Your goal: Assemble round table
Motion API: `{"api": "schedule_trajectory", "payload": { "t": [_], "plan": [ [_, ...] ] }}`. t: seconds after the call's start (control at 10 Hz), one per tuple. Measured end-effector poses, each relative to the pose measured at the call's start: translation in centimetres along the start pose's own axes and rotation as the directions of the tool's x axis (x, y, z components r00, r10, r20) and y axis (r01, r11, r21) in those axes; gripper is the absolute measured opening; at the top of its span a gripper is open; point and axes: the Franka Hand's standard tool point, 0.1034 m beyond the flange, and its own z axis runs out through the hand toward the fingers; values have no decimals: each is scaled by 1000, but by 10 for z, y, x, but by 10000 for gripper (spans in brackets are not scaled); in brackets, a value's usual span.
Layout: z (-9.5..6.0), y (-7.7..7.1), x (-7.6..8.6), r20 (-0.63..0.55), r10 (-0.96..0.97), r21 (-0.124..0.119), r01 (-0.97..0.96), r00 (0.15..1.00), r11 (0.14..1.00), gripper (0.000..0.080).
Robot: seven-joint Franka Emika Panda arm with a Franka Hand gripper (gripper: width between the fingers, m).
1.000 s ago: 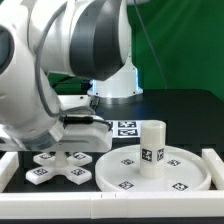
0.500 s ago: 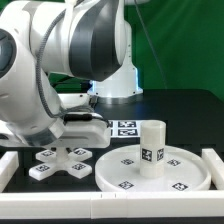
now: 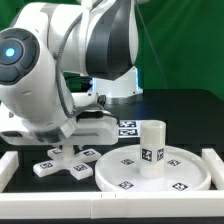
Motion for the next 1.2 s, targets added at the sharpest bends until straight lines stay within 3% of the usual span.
{"api": "schedule_trajectory", "payload": {
  "t": [0.1,0.3,0.4,0.5,0.6,0.7,1.2],
  "plan": [
    [0,0,0,1,0,0,0,1000,1000,275],
    [-10,-1,-4,88,-1,12,0,996,1000,607],
    [-20,1,4,87,-1,9,0,996,1000,607],
    [-22,2,0,139,1,15,-3,990,1000,637],
    [-18,1,-3,246,1,24,-7,969,1000,646],
    [-16,1,3,304,3,21,-10,953,1000,646],
    [-11,2,10,328,14,14,-20,945,1000,649]
  ]
}}
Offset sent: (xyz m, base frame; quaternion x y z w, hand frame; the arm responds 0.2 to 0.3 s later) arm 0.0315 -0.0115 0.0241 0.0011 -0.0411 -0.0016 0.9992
